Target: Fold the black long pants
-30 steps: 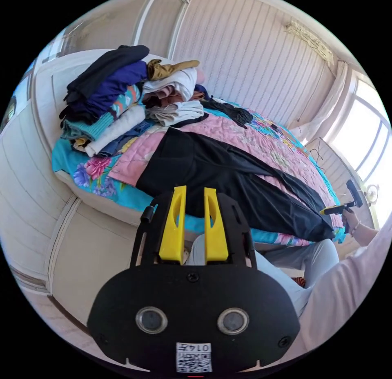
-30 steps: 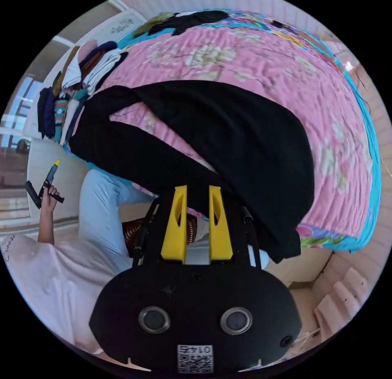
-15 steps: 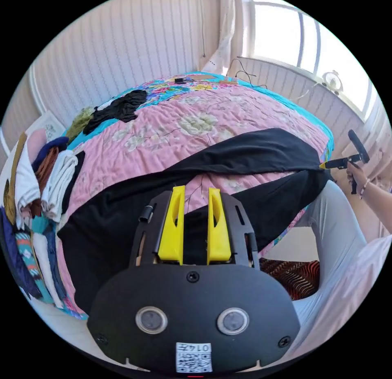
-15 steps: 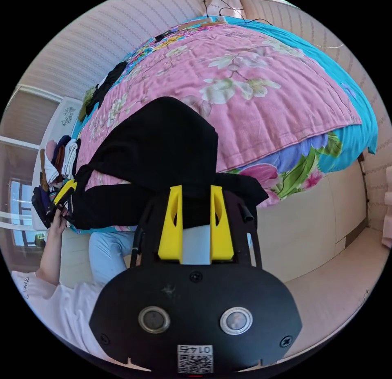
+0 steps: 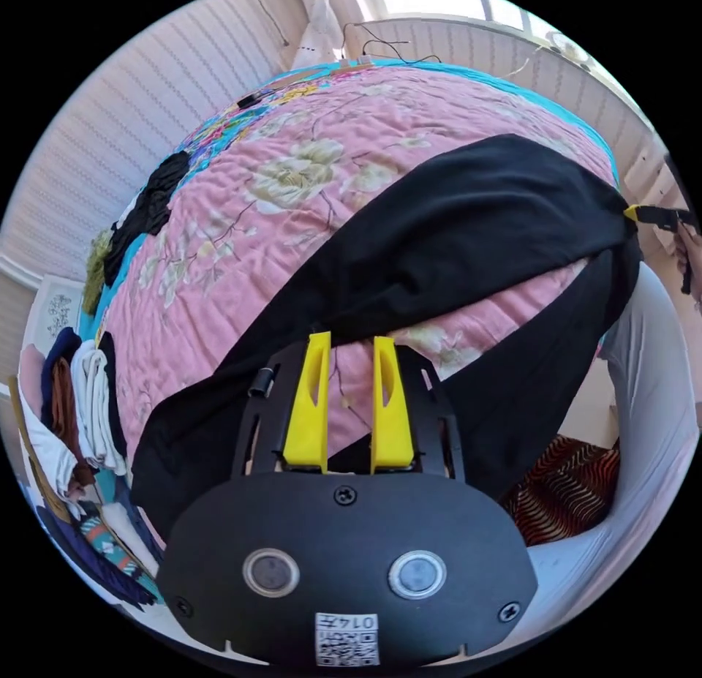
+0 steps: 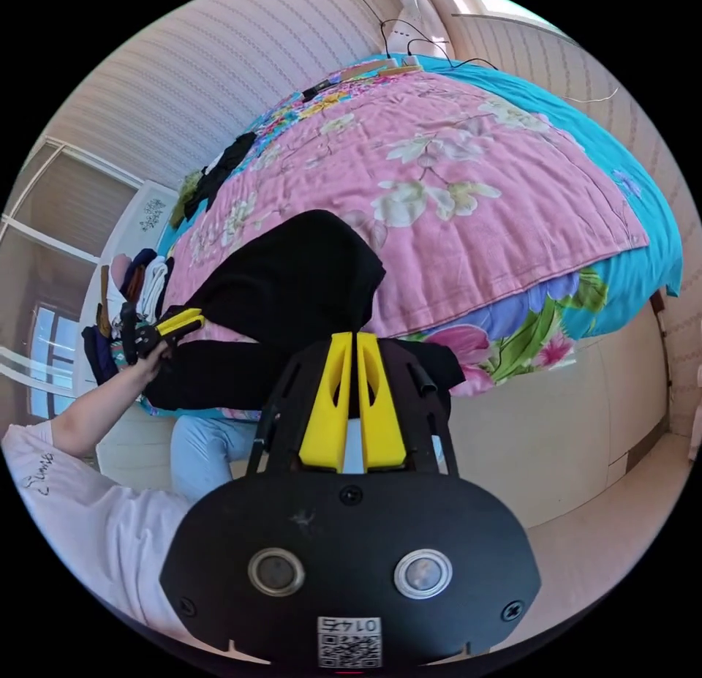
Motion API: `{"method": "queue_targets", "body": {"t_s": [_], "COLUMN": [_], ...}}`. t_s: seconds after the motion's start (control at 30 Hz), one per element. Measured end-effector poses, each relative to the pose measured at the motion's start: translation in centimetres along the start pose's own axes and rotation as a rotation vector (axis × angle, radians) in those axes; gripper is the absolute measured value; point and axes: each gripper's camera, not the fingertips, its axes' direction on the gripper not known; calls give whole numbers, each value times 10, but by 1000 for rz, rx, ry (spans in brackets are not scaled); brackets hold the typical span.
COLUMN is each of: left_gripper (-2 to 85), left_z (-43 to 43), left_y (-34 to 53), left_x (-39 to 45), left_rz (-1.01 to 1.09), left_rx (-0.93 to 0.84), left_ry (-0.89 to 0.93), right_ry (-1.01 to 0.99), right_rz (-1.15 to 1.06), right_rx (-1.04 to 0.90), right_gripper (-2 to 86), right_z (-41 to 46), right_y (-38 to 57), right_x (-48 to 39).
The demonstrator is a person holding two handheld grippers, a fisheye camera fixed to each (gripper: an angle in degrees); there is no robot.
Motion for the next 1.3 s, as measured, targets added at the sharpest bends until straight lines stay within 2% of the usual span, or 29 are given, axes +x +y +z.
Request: {"method": "queue_targets", "body": {"t_s": [0.3, 0.53, 0.67, 0.77, 0.83, 0.9, 0.97, 1.07, 1.2, 1.3], "left_gripper": [-8, -8, -3, 9, 24, 32, 38, 48, 66, 81], "left_z": [-41, -75, -40, -1, 7, 3, -6, -16, -14, 3], "left_y": [-9, -41, -93, -113, -108, -92, -58, -1, 51, 61], "left_x": [0, -30, -52, -69, -79, -80, -63, -30, 8, 23], "left_rz": [144, 155, 76, -35, -91, -76, 25, 90, 106, 65], "left_rx": [146, 282, 219, 94, 88, 121, 126, 86, 38, -16], "left_ry": [-16, -59, -49, -53, -11, 53, 117, 249, 254, 203], "right_ry": [-134, -79, 1, 65, 145, 120, 99, 115, 167, 79], "right_rz": [-116, -229, -225, -138, -52, -81, -146, -171, -45, 103], "right_rx": [186, 225, 106, 48, 17, -7, -20, -89, -190, -197], "right_gripper": [4, 4, 6, 13, 26, 43, 54, 67, 101, 121], "right_z": [-82, -118, -97, -60, -36, -28, -27, -24, -20, -13], "right_y": [-14, -81, -160, -223, -243, -236, -212, -150, -58, -19], "right_x": [9, 10, 19, 39, 56, 62, 67, 86, 130, 161]}}
